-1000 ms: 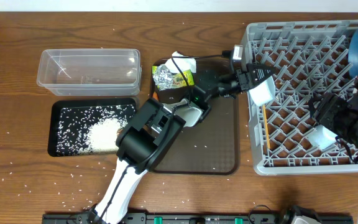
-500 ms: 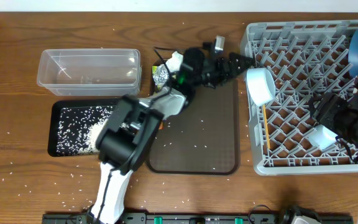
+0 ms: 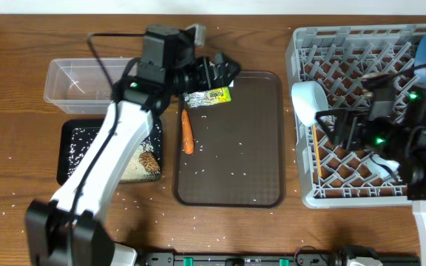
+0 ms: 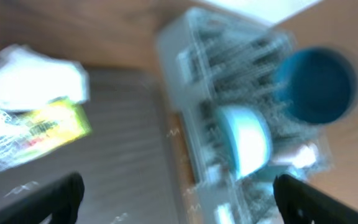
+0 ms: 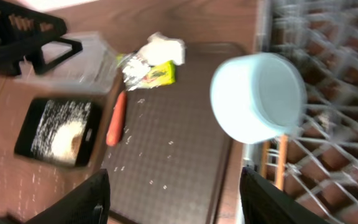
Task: Sort waste into correct bins and load items into the dishwasher rack
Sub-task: 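Grasp the yellow snack wrapper with the left gripper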
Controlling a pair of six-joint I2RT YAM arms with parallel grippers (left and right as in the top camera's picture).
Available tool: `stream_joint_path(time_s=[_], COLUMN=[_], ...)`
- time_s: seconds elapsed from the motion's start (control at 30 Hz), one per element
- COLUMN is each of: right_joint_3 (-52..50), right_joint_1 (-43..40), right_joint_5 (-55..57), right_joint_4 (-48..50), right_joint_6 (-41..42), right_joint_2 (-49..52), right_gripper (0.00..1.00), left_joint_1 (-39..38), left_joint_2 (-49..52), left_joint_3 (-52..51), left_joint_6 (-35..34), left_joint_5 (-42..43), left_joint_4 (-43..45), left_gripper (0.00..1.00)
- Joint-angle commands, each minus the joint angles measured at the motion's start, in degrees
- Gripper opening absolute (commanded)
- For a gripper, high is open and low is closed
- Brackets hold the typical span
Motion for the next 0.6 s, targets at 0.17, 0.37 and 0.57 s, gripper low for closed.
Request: stream_joint_path(time_s=[0.17, 0.37, 0.57], right_joint_3=[0.7, 0.7, 0.5], right_joint_1=[9.1, 9.2, 9.2], right_joint_5=[3.2, 3.2, 3.2], right_joint_4=[5.8, 1.8, -1.7], right_joint_6=[-2.5, -0.7, -0.8], right_joint_2=[0.4, 0.5, 0.7], right_gripper=[0.62, 0.61, 0.61], left_joint_1=[-2.5, -2.5, -3.0], left_joint_2=[1.0, 9.7, 20.3], left_joint_3=[-0.7, -0.7, -0.7], left_joint_6=[23.6, 24.6, 25.3], left_joint_5=[-18.2, -23.9, -23.5], left_joint_4=[-5.4, -1.1, 5.6], left_gripper=[0.97, 0.84, 0.8])
